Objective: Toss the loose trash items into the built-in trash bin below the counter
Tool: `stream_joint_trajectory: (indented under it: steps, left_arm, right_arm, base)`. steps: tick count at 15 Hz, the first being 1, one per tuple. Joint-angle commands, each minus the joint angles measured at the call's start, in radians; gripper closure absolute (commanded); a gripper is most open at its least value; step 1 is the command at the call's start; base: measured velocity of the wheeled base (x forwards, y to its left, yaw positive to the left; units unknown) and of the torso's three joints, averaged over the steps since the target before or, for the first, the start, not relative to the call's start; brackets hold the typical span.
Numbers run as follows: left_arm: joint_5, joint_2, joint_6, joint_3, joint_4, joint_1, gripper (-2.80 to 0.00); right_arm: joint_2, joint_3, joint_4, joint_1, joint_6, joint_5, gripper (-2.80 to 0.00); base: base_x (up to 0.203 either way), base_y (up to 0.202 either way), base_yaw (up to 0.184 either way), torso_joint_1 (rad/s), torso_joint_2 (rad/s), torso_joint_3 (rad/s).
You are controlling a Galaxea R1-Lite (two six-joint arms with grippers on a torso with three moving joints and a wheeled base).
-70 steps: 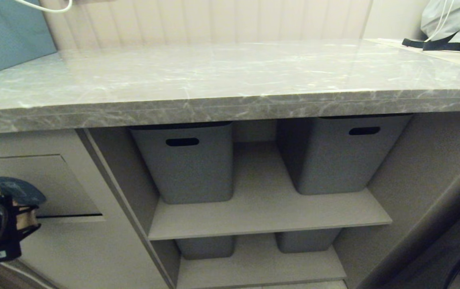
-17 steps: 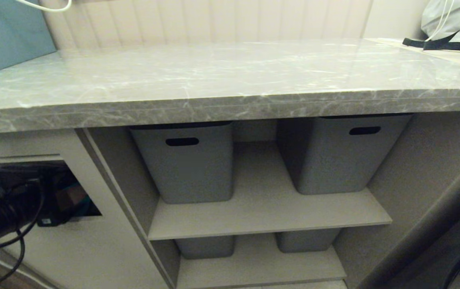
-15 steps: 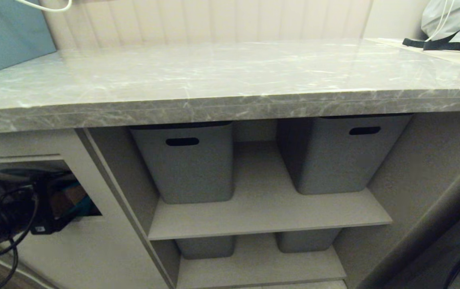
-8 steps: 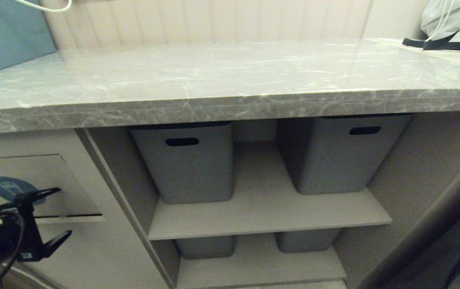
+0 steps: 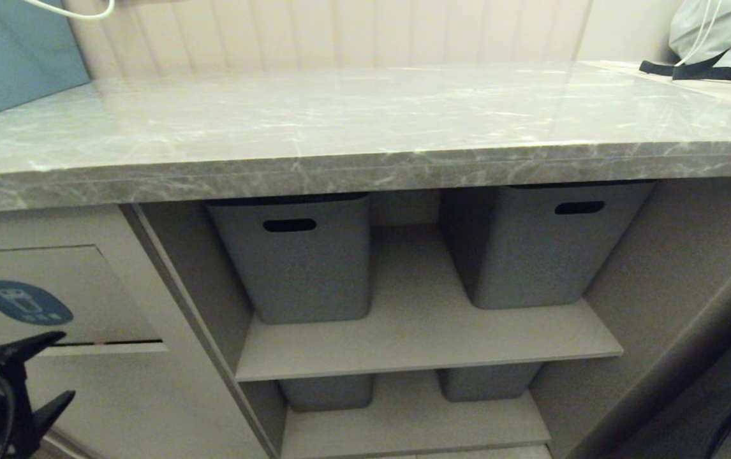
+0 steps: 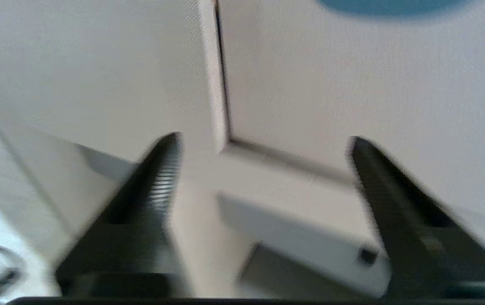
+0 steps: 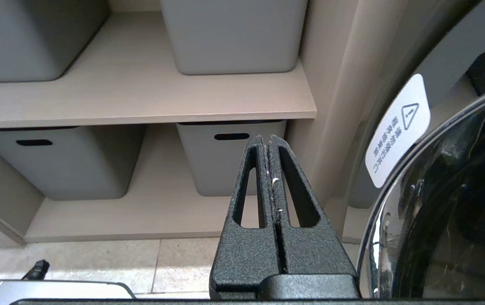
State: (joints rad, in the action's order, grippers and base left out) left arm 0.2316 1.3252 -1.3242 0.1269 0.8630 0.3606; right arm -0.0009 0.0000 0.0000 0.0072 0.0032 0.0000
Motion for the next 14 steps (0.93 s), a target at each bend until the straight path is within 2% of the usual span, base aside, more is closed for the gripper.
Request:
stream_joint_trajectory:
  steps: [1,3,4,6,8,9,10,12,14]
  left_arm:
    - [0.0,-0.092,0.072,-0.029,-0.008,-0.002,0.0]
    - [0.007,-0.162,0.232,-0.03,-0.039,-0.017,0.0]
    - [0.029,-0.218,0.363,-0.033,-0.064,-0.041,0.0]
    - [0.082,-0.376,0.705,-0.038,-0.161,-0.106,0.0]
    - [0.102,-0.557,1.079,-0.04,-0.334,-0.142,0.0]
    - [0.093,-0.652,1.173,-0.048,-0.401,-0.151,0.0]
    - [0.079,-0.756,1.239,-0.066,-0.454,-0.158,0.0]
    - [0.046,-0.958,1.321,-0.094,-0.561,-0.173,0.0]
    - [0.024,-1.052,1.426,-0.113,-0.64,-0.195,0.0]
  right_arm:
    - [-0.001,0.0,0.0,0.0,0.0,0.0,0.0]
    - [-0.001,0.0,0.0,0.0,0.0,0.0,0.0]
    - [-0.001,0.0,0.0,0.0,0.0,0.0,0.0]
    - [-0.001,0.0,0.0,0.0,0.0,0.0,0.0]
    - [-0.001,0.0,0.0,0.0,0.0,0.0,0.0]
    - [-0.001,0.0,0.0,0.0,0.0,0.0,0.0]
    - [-0.001,0.0,0.0,0.0,0.0,0.0,0.0]
    - [-0.001,0.0,0.0,0.0,-0.001,0.0,0.0]
    - [-0.001,0.0,0.0,0.0,0.0,0.001,0.0]
  base:
    - [0.0,0.0,0.0,0.0,0.0,0.0]
    - [0.0,0.0,0.0,0.0,0.0,0.0]
    - [0.0,0.0,0.0,0.0,0.0,0.0]
    - [0.0,0.0,0.0,0.0,0.0,0.0]
    - [0.0,0.0,0.0,0.0,0.0,0.0]
    - [0.0,0.0,0.0,0.0,0.0,0.0]
    - [0.0,0.0,0.0,0.0,0.0,0.0]
    - [0.0,0.0,0.0,0.0,0.0,0.0]
    - [0.0,0.0,0.0,0.0,0.0,0.0]
